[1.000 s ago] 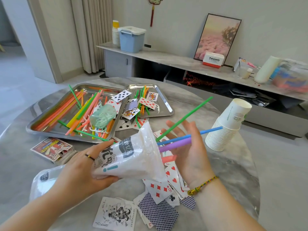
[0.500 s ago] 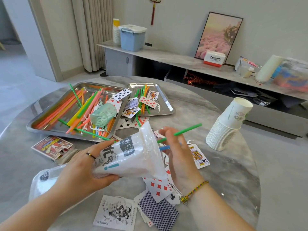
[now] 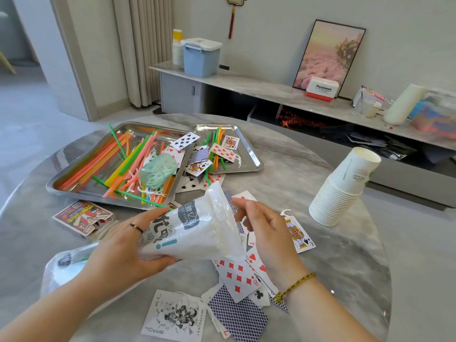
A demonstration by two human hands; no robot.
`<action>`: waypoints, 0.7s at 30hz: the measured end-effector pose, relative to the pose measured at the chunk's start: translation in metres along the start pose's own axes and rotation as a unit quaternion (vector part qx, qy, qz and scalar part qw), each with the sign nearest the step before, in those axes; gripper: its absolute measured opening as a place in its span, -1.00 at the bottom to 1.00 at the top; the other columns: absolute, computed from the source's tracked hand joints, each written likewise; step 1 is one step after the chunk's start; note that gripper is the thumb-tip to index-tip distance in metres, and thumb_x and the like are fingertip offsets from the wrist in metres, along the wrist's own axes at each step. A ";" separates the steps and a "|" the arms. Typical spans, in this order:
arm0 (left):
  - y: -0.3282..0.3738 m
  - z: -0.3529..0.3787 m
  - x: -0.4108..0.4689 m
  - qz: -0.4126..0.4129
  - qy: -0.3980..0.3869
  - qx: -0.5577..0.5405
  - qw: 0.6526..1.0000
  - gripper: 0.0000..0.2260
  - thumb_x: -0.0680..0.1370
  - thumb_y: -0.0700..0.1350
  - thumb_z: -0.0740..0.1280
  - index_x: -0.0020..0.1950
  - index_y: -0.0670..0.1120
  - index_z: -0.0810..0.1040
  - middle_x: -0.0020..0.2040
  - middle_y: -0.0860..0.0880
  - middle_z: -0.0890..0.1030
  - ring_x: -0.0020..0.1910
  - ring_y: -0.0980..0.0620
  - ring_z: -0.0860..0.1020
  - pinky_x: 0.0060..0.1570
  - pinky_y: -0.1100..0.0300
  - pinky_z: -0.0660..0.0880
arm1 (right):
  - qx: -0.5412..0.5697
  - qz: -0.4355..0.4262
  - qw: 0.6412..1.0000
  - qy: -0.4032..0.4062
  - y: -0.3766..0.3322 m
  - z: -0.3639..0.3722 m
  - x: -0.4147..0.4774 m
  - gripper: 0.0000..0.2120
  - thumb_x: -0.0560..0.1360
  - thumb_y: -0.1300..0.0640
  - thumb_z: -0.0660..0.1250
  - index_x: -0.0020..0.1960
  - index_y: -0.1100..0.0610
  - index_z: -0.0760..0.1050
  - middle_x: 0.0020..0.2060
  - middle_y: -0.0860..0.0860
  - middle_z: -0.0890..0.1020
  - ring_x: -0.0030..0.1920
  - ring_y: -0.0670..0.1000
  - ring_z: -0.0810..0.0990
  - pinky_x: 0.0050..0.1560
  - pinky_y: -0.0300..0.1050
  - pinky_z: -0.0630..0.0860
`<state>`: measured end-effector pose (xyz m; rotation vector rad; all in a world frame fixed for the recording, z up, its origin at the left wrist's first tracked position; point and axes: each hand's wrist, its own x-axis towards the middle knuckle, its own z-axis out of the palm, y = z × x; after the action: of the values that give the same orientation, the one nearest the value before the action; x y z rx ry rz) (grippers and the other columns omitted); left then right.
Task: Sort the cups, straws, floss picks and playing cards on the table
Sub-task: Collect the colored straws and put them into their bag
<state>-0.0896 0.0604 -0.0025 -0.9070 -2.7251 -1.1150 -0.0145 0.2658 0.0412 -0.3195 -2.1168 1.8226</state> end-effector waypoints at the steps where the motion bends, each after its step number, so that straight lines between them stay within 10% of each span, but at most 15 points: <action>1: 0.001 -0.001 0.001 -0.002 -0.005 0.004 1.000 -0.29 0.03 0.40 0.23 0.09 0.67 -0.04 0.07 0.19 0.46 0.06 0.14 0.42 0.08 0.21 0.36 | 0.003 -0.006 1.000 0.024 0.002 -0.001 0.001 -0.72 0.57 0.19 0.14 -0.18 -0.03 0.55 -0.43 -0.17 0.55 -0.36 -0.34 0.47 -0.24 -0.52 0.37; 8: 0.000 0.006 0.002 -0.006 -0.134 0.170 0.976 -0.10 0.05 0.42 0.02 0.40 0.24 0.05 0.34 0.18 0.34 0.32 0.12 0.32 0.27 0.27 0.20 | -0.029 0.037 0.997 0.059 0.019 -0.005 0.009 -0.70 0.55 0.24 0.17 -0.28 0.02 0.53 -0.34 -0.09 0.55 -0.40 -0.36 0.47 -0.33 -0.52 0.37; 13: -0.001 0.016 0.007 -0.026 -0.240 0.240 0.940 -0.16 0.34 0.34 0.25 0.47 0.15 -0.11 0.47 0.16 0.11 0.43 0.15 0.12 0.39 0.28 -0.04 | -0.075 0.060 0.995 0.013 0.030 -0.004 0.011 -0.75 0.53 0.25 0.21 -0.25 0.00 0.50 -0.29 -0.13 0.55 -0.30 -0.25 0.51 -0.29 -0.55 0.39; 21: -0.033 -0.026 0.020 -0.029 -0.237 0.269 0.933 0.25 -0.18 0.58 -0.48 0.47 0.18 -0.03 0.49 0.17 0.09 0.45 0.15 0.10 0.43 0.18 -0.08 | -0.221 0.034 0.973 -0.058 0.037 0.018 0.028 -0.91 0.51 0.19 0.27 -0.03 0.03 0.49 -0.19 -0.22 0.49 -0.14 -0.19 0.45 -0.20 -0.53 0.36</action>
<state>-0.1280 0.0345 0.0010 -1.1077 -3.1792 -0.1052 -0.0489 0.2653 0.0048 -0.4020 -2.6158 1.4151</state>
